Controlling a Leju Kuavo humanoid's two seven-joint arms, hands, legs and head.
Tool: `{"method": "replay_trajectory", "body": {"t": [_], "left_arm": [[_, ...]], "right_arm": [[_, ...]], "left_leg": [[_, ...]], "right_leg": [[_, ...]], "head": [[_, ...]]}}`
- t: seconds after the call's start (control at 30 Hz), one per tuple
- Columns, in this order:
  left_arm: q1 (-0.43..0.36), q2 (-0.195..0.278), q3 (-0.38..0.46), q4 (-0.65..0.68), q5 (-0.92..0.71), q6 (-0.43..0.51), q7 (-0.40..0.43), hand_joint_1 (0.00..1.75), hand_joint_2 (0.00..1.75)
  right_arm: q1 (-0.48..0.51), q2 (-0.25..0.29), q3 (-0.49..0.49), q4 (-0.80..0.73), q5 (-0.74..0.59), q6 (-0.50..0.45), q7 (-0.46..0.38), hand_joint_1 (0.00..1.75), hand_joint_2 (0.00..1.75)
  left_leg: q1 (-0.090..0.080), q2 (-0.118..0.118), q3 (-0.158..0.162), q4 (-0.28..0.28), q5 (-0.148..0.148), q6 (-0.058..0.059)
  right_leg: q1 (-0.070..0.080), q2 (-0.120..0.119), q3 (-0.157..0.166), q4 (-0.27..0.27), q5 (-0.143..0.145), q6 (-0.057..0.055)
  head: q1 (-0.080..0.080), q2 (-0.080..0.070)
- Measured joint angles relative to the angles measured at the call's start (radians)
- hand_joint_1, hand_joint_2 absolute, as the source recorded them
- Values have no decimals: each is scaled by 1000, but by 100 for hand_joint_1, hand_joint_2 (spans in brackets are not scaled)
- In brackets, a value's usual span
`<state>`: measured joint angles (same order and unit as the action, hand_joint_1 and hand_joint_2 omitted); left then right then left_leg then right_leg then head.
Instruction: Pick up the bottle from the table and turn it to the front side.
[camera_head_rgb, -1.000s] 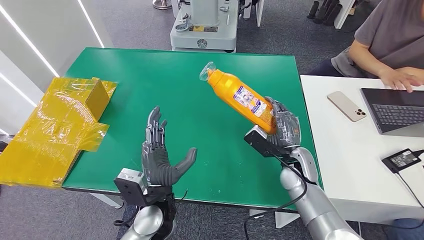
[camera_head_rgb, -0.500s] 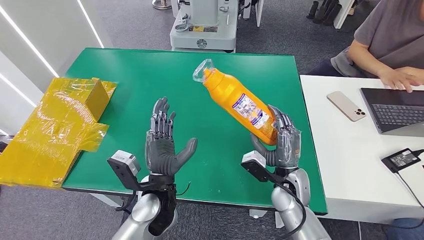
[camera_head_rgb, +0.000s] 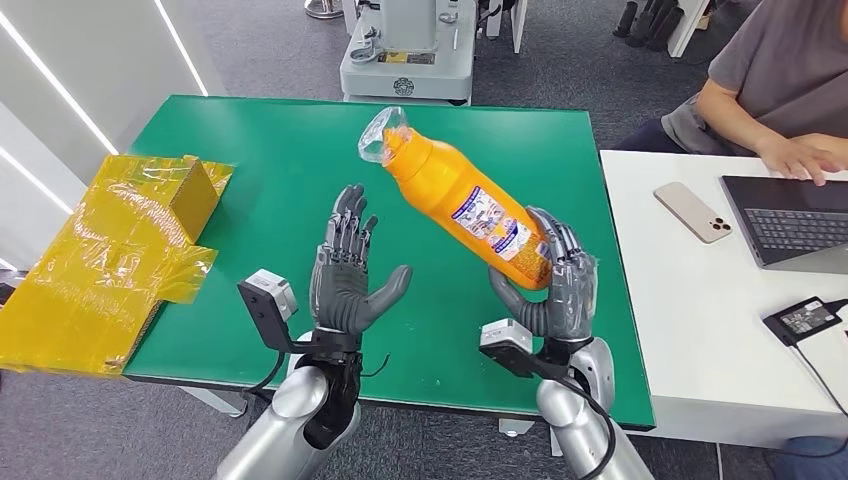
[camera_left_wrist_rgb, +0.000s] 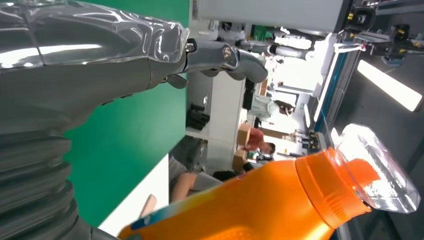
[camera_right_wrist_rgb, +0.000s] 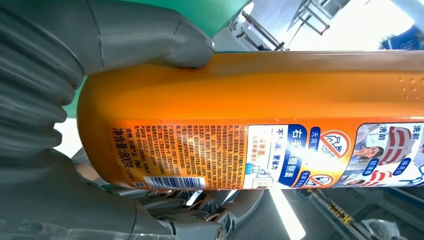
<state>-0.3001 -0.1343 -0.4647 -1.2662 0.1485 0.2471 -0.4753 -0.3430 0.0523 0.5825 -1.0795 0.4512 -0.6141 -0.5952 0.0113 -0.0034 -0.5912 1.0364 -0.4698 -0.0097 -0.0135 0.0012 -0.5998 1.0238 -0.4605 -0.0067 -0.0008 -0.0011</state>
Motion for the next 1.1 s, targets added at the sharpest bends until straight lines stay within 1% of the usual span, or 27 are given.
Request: {"method": "replay_trajectory", "body": {"t": [0.1, 0.23, 0.5, 0.93, 1.1], "left_arm": [[-17, 0, -12, 5, 23, -23, -3, 0, 175], [-43, 0, -23, 6, 36, -29, -4, 0, 175], [-61, 0, -27, 8, 41, -29, -4, 0, 175], [-71, 0, -27, 21, 47, -35, -4, 0, 175], [-71, 0, -27, 21, 45, -29, 5, 0, 175]], "right_arm": [[0, 0, 10, -2, 18, 45, 7, 175, 175], [-6, 0, 25, 4, 41, 109, 25, 175, 175], [-20, 0, 38, 16, 45, 126, 28, 175, 175], [-38, 3, 45, 49, 78, 251, 20, 175, 175], [-46, 3, 55, 61, 68, 302, 15, 175, 175]], "left_leg": [[0, 0, 0, 0, 0, 0], [0, 0, 0, 0, 0, 0], [0, 0, 0, 0, 0, 0], [0, 0, 0, 0, 0, 0], [0, 0, 0, 0, 0, 0]], "right_leg": [[0, 0, 0, 0, 0, 0], [0, 0, 0, 0, 0, 0], [0, 0, 0, 0, 0, 0], [0, 0, 0, 0, 0, 0], [0, 0, 0, 0, 0, 0]], "head": [[0, 0], [0, 0], [0, 0], [0, 0], [0, 0]]}}
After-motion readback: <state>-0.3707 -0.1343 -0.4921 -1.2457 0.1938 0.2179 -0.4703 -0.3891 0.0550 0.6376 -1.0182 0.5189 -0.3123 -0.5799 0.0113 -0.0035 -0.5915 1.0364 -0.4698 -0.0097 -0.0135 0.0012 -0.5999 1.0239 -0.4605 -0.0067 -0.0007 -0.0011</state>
